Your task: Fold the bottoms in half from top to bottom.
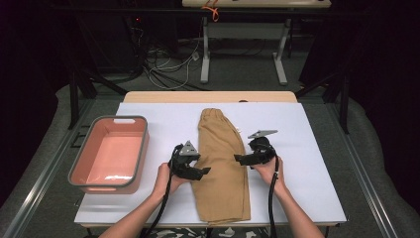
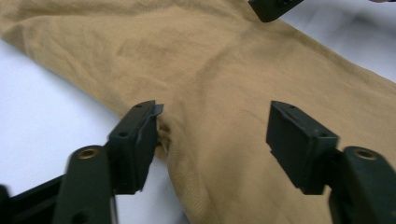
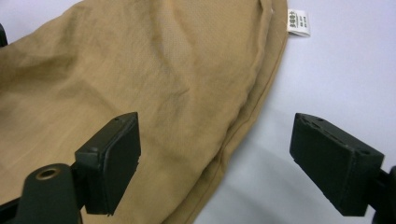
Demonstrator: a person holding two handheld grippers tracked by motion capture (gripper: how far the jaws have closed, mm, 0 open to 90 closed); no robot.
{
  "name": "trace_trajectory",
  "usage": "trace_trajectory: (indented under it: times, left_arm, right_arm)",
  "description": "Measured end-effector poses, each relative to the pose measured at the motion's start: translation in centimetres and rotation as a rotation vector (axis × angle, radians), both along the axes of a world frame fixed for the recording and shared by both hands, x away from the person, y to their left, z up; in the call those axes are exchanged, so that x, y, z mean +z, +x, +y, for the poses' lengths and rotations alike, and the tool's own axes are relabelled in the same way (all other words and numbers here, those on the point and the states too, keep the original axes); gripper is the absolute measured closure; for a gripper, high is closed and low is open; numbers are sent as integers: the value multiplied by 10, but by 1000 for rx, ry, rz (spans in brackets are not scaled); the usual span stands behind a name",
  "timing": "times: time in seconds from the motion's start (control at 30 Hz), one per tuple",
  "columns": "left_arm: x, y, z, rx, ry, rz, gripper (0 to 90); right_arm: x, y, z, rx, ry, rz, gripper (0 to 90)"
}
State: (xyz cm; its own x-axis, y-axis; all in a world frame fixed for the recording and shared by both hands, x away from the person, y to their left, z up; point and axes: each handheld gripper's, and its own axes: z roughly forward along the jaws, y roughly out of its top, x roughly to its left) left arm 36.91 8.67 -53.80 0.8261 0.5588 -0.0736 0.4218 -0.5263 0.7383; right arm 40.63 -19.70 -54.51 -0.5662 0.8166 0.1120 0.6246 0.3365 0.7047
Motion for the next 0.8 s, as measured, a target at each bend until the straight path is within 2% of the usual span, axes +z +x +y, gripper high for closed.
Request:
trace_trajectory:
  times: [0.13, 0.17, 0.2, 0.23, 0.33, 0.5, 0.57, 0.8]
  left_arm:
    - [2, 2, -1, -16, -9, 10, 531]
    - [2, 2, -1, -22, -12, 24, 552]
    - [3, 3, -1, -24, -7, 28, 589]
    - [3, 4, -1, -28, -1, 26, 614]
    - [2, 4, -2, -34, 9, 38, 685]
    - [-2, 4, -6, -36, 22, 51, 776]
    - [-5, 5, -8, -39, 39, 56, 803]
    - [-12, 8, -11, -19, 64, 65, 859]
  right_arm:
    - [1, 7, 3, 9, 3, -1, 157]
    - [1, 9, 4, 8, -6, 0, 157]
    - [1, 12, 6, 13, 4, 6, 157]
    - [1, 15, 6, 12, -9, 5, 157]
    - [1, 23, 8, 11, -9, 8, 157]
    - [3, 36, 12, -1, -19, 8, 160]
    - [5, 42, 15, -6, -24, 2, 165]
    - [7, 63, 23, -11, -34, 6, 189]
